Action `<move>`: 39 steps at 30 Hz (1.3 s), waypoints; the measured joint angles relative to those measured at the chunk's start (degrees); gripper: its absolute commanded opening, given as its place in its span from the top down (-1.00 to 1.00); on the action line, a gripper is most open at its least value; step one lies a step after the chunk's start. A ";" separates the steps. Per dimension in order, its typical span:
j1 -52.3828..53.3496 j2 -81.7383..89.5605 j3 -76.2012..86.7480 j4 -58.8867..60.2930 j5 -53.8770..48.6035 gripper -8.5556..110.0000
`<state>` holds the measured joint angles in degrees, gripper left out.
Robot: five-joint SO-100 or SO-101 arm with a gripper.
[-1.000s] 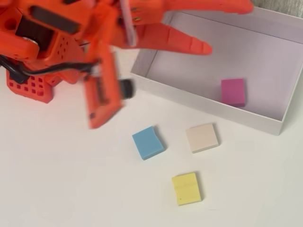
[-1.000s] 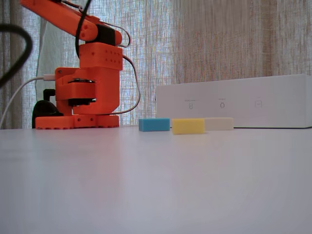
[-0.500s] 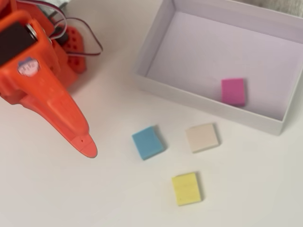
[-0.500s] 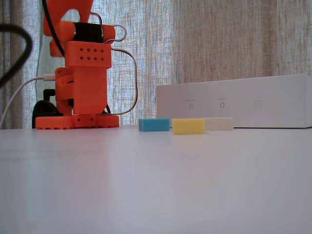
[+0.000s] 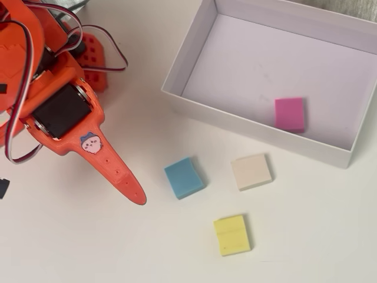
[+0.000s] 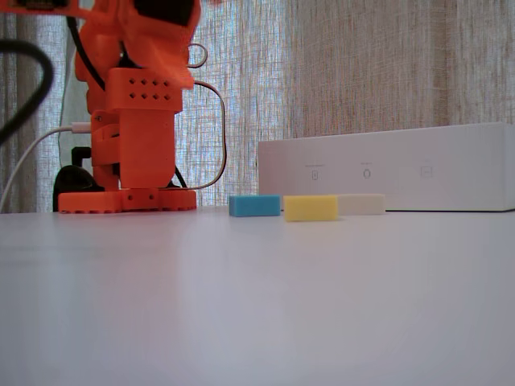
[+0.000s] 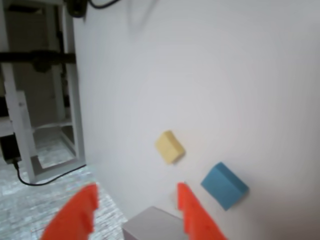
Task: Grasp the pink cuboid and put it in the bin.
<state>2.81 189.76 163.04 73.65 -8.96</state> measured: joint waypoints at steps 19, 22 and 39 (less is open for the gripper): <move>-1.05 0.09 5.54 2.37 0.00 1.00; -1.41 0.09 5.54 2.55 0.00 1.00; -2.11 0.09 5.98 2.64 0.53 1.00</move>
<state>0.70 189.84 169.01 76.29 -8.44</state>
